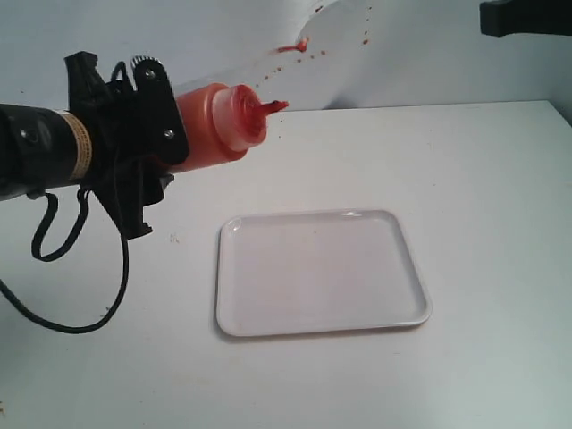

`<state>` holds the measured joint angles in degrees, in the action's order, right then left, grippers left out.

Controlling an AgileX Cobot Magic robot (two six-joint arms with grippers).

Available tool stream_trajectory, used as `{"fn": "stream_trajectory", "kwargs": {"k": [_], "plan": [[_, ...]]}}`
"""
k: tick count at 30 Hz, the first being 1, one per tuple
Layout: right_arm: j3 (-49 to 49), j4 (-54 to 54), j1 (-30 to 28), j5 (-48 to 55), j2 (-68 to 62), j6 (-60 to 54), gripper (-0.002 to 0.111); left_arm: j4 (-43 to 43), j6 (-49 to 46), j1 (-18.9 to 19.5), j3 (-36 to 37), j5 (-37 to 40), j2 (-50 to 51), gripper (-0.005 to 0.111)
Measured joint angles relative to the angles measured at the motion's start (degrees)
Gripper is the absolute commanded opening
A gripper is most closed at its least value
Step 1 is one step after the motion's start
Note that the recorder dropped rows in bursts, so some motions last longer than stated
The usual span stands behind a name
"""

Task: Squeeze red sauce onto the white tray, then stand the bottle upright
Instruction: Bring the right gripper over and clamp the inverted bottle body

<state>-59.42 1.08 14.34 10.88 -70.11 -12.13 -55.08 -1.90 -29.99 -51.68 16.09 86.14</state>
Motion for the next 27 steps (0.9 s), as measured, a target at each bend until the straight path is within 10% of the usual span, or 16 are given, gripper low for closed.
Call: {"fn": "stream_trajectory", "kwargs": {"k": [5, 12, 19, 27], "plan": [[-3.13, 5.78, 0.47, 3.27, -2.31, -6.89, 0.000, -5.09, -0.86, -4.70, -5.58, 7.53, 5.28, 0.000], [-14.88, 53.16, -0.64, 43.31, -16.82, -68.28, 0.000, -22.80, -2.82, -10.08, -12.94, 19.79, 12.37, 0.000], [-17.76, 49.92, -1.31, 35.65, -19.09, -71.78, 0.001, -31.28, -15.21, -11.92, -13.07, 25.02, 12.37, 0.000], [-18.19, 48.98, -1.31, 34.45, -23.75, -70.25, 0.103, -41.03, -15.82, -11.92, -13.07, 24.92, 12.42, 0.000]]}}
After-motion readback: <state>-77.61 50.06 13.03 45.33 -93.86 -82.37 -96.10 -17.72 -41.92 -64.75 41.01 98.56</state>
